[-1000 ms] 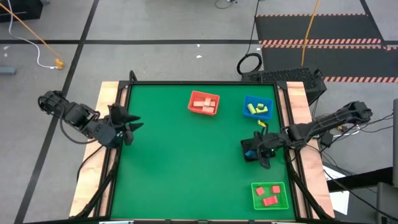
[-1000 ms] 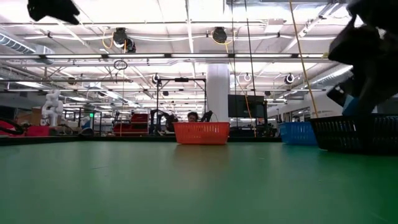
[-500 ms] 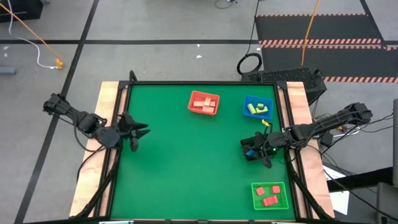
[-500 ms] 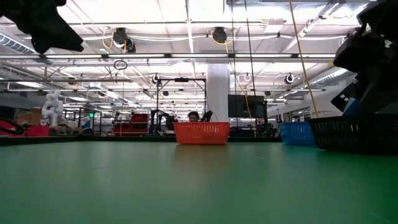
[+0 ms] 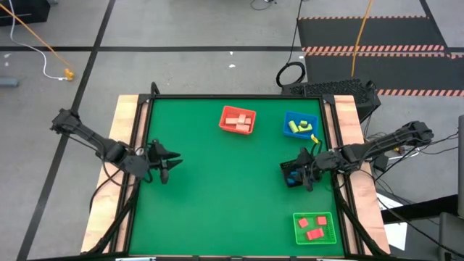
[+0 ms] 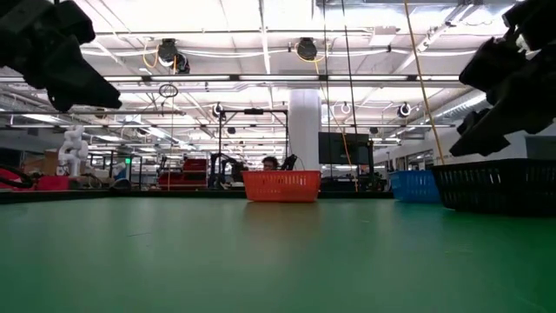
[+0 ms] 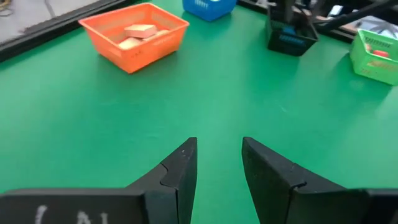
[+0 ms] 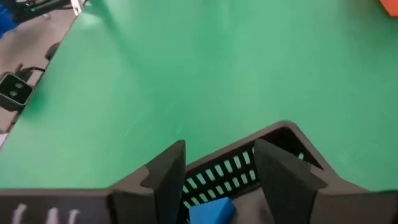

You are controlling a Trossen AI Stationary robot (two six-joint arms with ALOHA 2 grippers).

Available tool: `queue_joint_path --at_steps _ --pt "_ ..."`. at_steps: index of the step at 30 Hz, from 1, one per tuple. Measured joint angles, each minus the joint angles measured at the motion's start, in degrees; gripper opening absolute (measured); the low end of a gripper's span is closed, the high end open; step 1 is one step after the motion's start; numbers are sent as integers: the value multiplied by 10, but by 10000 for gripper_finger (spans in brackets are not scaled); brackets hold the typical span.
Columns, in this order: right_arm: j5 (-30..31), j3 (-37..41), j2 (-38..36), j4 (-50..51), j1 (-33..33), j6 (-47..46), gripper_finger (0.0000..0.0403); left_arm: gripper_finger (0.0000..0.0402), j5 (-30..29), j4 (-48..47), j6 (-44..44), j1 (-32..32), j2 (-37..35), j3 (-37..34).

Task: Sort & place blocks by color
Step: Return to Home Position

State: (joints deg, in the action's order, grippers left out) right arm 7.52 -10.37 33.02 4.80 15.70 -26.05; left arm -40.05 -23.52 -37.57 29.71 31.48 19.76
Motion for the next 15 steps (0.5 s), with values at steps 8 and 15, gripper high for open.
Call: queue_joint_path --at_steps 8,15 --pt "1 0 -29 -3 0 29 195 127 11 151 37 0 0 -89" --pt "39 0 -45 -3 0 28 196 127 12 264 62 0 0 -154"
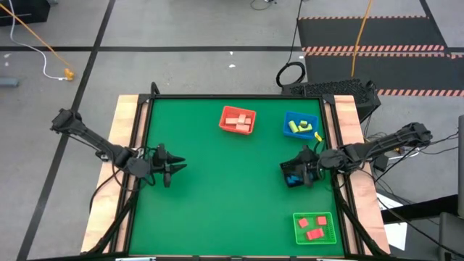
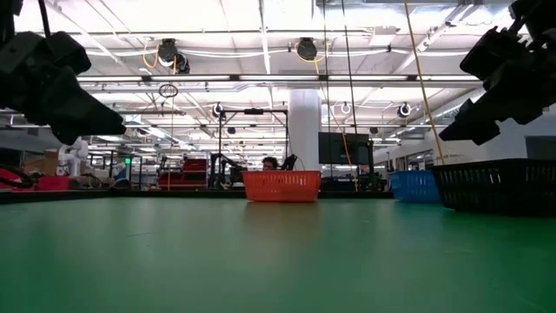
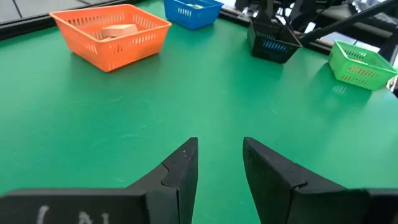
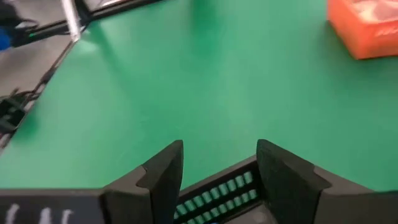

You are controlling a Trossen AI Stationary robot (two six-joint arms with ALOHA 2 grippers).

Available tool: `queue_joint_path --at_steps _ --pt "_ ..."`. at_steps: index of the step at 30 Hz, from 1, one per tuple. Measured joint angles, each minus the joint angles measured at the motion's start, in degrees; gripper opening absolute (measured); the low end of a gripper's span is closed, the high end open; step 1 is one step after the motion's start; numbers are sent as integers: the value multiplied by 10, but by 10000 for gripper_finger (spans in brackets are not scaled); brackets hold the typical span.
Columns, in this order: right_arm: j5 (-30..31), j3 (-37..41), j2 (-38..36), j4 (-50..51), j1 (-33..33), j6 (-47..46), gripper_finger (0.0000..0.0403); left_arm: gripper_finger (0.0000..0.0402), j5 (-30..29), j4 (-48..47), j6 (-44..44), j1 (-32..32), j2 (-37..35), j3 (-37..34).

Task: Sort & place blocks by color
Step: Return to Home Position

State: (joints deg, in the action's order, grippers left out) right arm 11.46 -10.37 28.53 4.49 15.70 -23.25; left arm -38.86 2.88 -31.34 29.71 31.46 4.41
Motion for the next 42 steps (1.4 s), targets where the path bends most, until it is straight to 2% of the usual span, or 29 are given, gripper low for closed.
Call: queue_joint_path --at_steps 5,9,16,21,23,27,33,42 --pt "38 0 -11 0 0 -1 196 127 0 33 2 0 0 -28" --pt "37 0 -12 -19 0 30 196 127 0 33 -3 0 0 -33" --pt "35 0 -14 -34 0 148 196 127 0 33 -4 0 0 -33" --pt "31 0 -14 -34 0 170 196 127 -1 33 -4 0 0 -33" --pt "10 0 -14 -37 0 180 196 127 -1 33 -4 0 0 -33" --pt "-25 0 -14 -91 1 240 196 127 -1 33 -4 0 0 -33" --pt "-26 0 -14 -204 1 355 196 127 -1 34 -4 0 0 -33" --pt "-10 0 -14 -279 0 375 196 127 -1 33 -4 0 0 -33"
